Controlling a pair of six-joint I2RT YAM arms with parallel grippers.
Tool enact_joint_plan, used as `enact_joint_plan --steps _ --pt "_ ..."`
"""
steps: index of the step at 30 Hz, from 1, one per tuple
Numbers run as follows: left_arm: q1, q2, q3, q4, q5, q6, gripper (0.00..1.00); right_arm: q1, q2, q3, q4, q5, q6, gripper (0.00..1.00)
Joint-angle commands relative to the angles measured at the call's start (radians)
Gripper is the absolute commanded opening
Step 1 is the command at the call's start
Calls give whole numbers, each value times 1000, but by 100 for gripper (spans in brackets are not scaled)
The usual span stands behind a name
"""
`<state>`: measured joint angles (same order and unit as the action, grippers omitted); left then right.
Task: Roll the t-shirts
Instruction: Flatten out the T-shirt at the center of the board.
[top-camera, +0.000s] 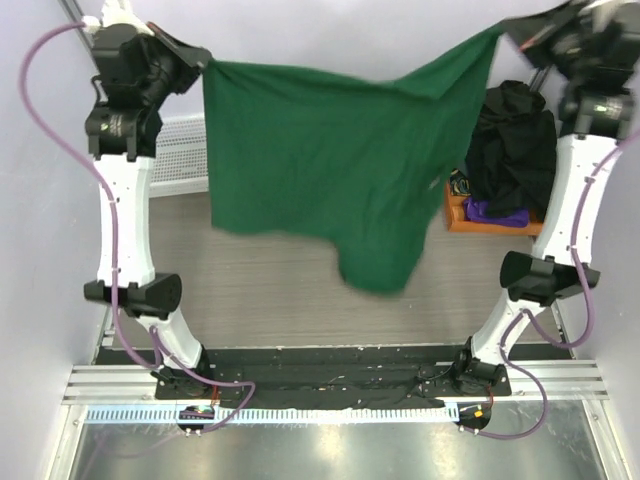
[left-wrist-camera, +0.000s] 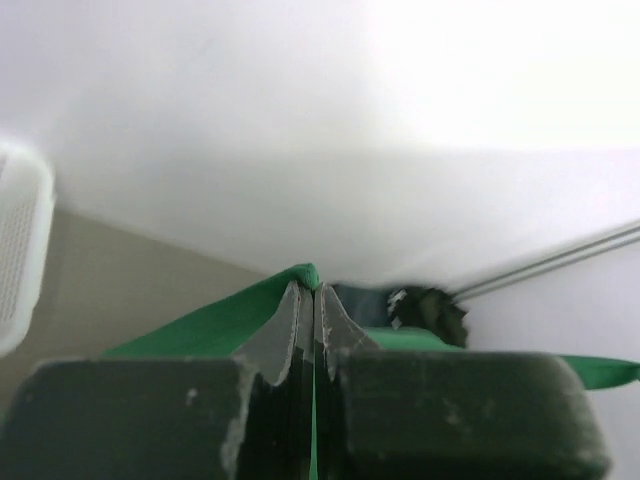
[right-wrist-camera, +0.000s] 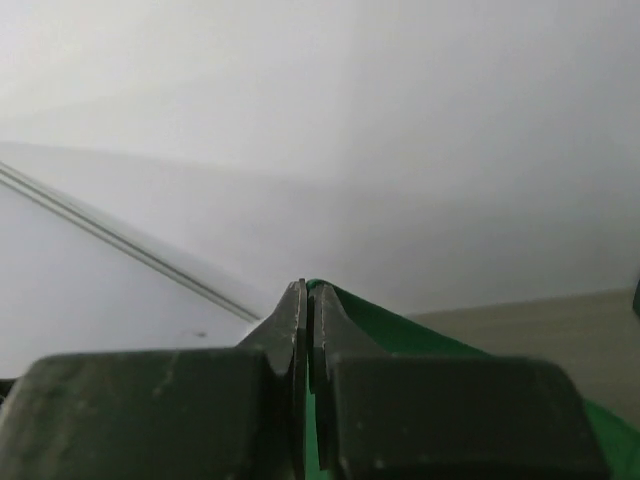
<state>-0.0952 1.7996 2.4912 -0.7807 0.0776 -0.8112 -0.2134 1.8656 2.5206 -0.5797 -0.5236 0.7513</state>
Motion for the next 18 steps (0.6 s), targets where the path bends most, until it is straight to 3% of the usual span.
enact_joint_plan --steps 1,5,8,11,18 --pt "22 -138 -104 225 19 -36 0 -150 -101 57 374 -223 282 1" --pt "26 -112 -204 250 110 -34 0 -188 -137 -44 405 -274 318 1" --pt "23 -89 -346 300 203 -25 0 -181 -235 -344 470 -315 333 1" --pt "6 -149 -555 348 170 32 0 -184 -393 -793 492 -316 271 1" --pt "-17 -365 -1104 431 90 23 0 -175 -747 -1373 406 -208 154 1"
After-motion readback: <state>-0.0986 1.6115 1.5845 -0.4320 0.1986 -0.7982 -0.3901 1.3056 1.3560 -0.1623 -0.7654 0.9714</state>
